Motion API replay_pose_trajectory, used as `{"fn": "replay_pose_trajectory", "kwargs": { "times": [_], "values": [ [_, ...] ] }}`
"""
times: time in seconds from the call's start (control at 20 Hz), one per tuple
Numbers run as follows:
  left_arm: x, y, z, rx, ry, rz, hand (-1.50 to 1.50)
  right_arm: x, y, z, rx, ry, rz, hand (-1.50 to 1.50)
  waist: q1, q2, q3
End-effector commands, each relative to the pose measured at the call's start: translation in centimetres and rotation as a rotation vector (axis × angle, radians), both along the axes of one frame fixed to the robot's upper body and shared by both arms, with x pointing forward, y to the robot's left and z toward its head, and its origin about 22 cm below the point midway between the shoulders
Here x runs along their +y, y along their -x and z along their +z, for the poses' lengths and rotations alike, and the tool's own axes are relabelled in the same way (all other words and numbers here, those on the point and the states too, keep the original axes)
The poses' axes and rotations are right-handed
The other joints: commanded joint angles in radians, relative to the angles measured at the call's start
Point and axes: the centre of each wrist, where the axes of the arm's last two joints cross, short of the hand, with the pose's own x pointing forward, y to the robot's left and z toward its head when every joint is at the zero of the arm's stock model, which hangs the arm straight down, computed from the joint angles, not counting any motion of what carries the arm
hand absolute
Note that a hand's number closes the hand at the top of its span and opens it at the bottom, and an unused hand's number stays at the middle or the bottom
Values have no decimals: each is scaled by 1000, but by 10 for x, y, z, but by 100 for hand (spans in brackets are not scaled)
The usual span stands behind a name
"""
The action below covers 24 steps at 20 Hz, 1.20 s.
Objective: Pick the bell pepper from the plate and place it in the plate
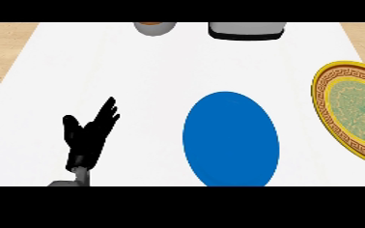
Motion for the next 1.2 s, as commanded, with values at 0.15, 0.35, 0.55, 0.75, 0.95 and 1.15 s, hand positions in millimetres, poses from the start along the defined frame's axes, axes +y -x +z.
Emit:
{"fn": "replay_pose_trajectory", "kwargs": {
  "times": [0.15, 0.35, 0.55, 0.75, 0.95, 1.15],
  "values": [
    [4, 3, -4, 18, -7, -2, 0, -3, 6, 3, -287, 91, 32, -150, -12, -3, -2],
    [-27, 8, -15, 7, -3, 17, 0, -13, 12, 5, -424, 65, -11, -150, -11, -2, -3],
    [5, 9, -9, 21, -2, 28, 0, -34, 58, -4, -501, 2, 36, -150, -27, -10, -6],
    [0, 15, -17, 38, -5, 35, 0, -1, 68, -25, -548, -50, 150, -150, -28, -12, -8],
    [13, 24, -9, 33, -8, 50, 0, 19, 112, -43, -503, -92, 231, -150, -29, -13, -8],
    [9, 14, -13, 28, -15, 33, 0, 43, 145, -33, -493, -123, 279, -150, -32, -11, -9]
  ]
}}
